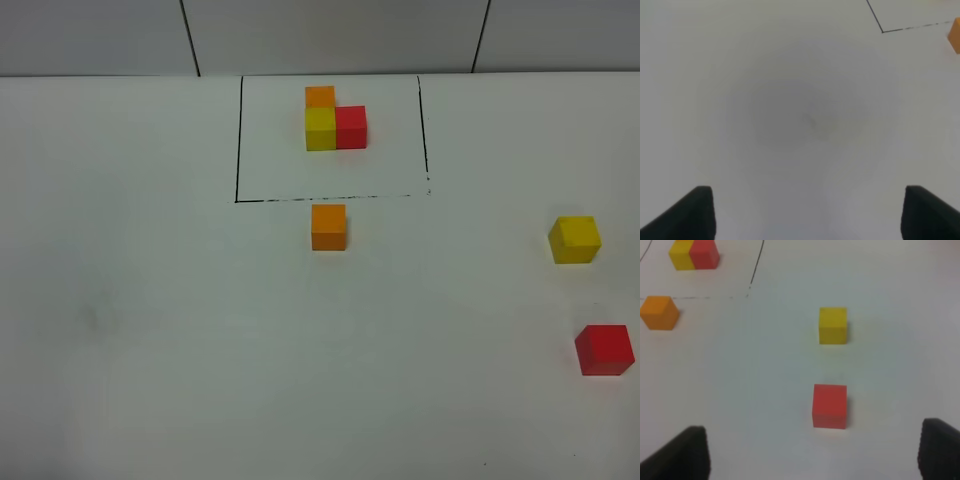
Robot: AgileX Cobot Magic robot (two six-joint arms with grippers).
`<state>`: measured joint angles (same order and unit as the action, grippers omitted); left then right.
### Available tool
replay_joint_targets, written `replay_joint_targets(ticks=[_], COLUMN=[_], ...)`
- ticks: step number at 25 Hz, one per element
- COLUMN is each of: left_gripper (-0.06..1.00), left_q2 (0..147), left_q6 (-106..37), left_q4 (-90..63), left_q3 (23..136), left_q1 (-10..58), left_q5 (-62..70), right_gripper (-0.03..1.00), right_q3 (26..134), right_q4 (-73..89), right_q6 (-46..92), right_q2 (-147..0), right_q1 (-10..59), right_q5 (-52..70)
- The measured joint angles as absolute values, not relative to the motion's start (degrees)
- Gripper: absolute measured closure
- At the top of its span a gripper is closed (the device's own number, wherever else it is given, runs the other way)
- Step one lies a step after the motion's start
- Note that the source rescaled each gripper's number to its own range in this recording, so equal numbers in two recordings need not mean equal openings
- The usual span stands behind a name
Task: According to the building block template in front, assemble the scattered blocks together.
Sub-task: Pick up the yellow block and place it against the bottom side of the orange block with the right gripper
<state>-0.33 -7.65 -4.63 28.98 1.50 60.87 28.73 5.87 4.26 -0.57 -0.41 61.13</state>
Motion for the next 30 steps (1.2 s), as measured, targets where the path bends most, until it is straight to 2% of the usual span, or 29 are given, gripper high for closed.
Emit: replay_joint_targets(ticks=[30], left_gripper=[0.24], left_q2=[-0.33], left_q6=[-7.25], left_q4=[-4.67], left_q3=[28.98], left_q1=[1.50], left_q5=[60.87], right_gripper=[0.27], right_q3=[28.73], right_q4=[5.87], right_q6=[4.26], right_q2=[-0.57], right_q1=[-0.41], right_q5=[61.13])
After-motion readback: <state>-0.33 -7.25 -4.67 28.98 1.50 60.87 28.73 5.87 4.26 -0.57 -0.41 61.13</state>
